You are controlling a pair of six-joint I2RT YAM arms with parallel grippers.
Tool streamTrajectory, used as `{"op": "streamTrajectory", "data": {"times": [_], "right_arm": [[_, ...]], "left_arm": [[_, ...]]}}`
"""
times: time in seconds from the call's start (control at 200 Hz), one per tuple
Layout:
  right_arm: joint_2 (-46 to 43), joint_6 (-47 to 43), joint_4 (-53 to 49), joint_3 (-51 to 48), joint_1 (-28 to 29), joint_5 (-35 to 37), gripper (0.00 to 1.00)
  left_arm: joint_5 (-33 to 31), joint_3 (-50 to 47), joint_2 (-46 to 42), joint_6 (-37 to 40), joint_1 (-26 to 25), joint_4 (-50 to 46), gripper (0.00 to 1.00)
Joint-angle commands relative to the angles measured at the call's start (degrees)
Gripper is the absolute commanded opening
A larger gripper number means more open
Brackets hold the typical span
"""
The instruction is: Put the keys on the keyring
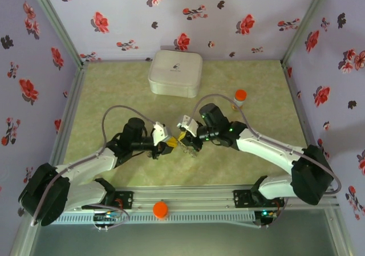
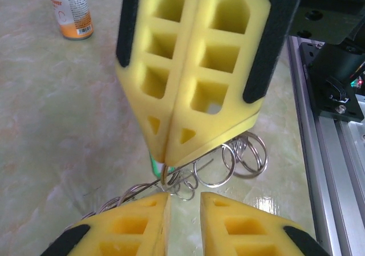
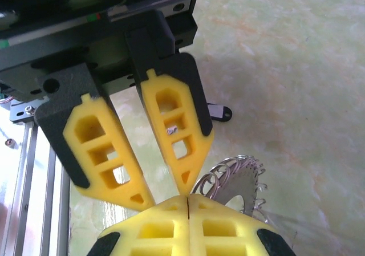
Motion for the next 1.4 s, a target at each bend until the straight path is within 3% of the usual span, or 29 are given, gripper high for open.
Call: {"op": "streamTrajectory", "data": {"times": [0.0, 0.275, 0.405, 0.495, 0.685, 0.92, 1.155, 1.31, 1.395], "right_arm": [[0.9, -1.7, -0.5, 2.5, 0.3, -2.4, 0.00], [2.1, -3.0, -2.7, 3.6, 0.8, -4.0, 0.00], [1.8, -3.6, -4.7, 4.1, 0.7, -0.1, 0.00], [1.6, -4.4, -5.9, 4.3, 0.8, 0.9, 0.00], [2.1, -3.7, -4.5, 4.3, 0.8, -1.2, 0.00], [3.0, -2.2, -1.7, 4.3, 0.9, -3.1, 0.00], [3.2, -0.2, 0.4, 4.0, 1.1, -5.4, 0.00], [3.3, 2.3, 4.4, 2.9, 1.1, -7.4, 0.00], [2.9, 3.4, 6.3, 2.1, 0.9, -7.9, 0.00]], "left_arm": [[0.3, 0.5, 0.7, 1.4, -0.6, 2.0, 0.22], [-1.5, -0.3, 0.5, 1.0, -0.8, 3.8, 0.22], [-5.2, 0.6, -0.2, 2.0, -0.8, 0.7, 0.19], [-7.6, 0.8, -0.2, 2.4, -0.8, -0.5, 0.23], [-4.3, 0.1, 0.2, 1.5, -0.8, 2.5, 0.28], [1.3, -1.5, 1.0, -1.7, -0.8, 9.7, 0.21], [3.2, -1.6, 1.6, -2.7, -0.9, 10.3, 0.16], [3.6, -1.6, 1.4, -2.6, -0.8, 10.5, 0.00], [3.5, -1.7, 1.3, -1.6, -0.8, 10.4, 0.00]]}}
